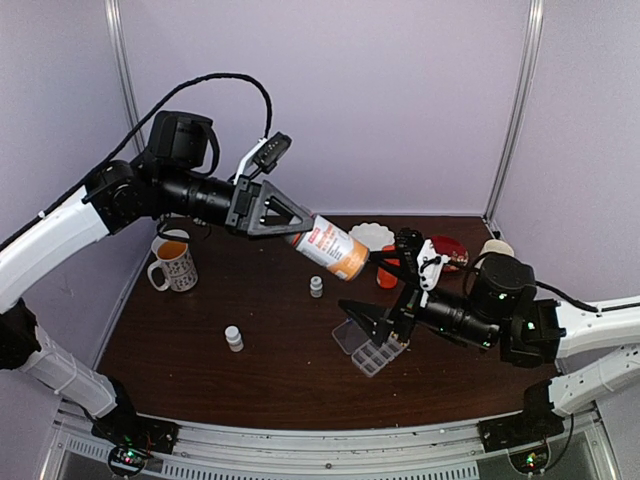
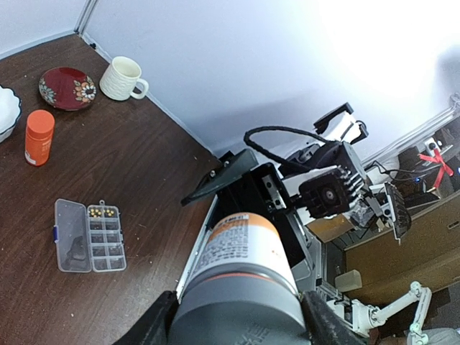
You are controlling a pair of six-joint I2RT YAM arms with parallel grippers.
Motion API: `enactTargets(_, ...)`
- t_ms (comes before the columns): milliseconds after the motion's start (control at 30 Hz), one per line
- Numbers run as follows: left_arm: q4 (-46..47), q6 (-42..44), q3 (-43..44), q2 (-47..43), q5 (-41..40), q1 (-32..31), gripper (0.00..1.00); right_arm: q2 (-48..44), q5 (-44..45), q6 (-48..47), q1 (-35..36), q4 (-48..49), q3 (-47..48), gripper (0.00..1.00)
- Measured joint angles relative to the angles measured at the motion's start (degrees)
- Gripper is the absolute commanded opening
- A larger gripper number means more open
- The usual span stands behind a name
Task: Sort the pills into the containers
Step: Pass from the left arm to the right
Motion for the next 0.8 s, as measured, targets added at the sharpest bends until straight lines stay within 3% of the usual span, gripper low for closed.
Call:
enactTargets(400, 0.1, -2.3, 0.0, -0.1, 1.7, -2.1, 0.15, 1.6, 10.5, -10.4, 6.8, 2.9, 1.2, 0.98)
enactTargets(800, 0.3, -2.6, -0.3, -0.1, 1.9, -2.7, 0.14, 1.4, 12.4, -14.0, 8.9, 5.0, 1.2, 0.9)
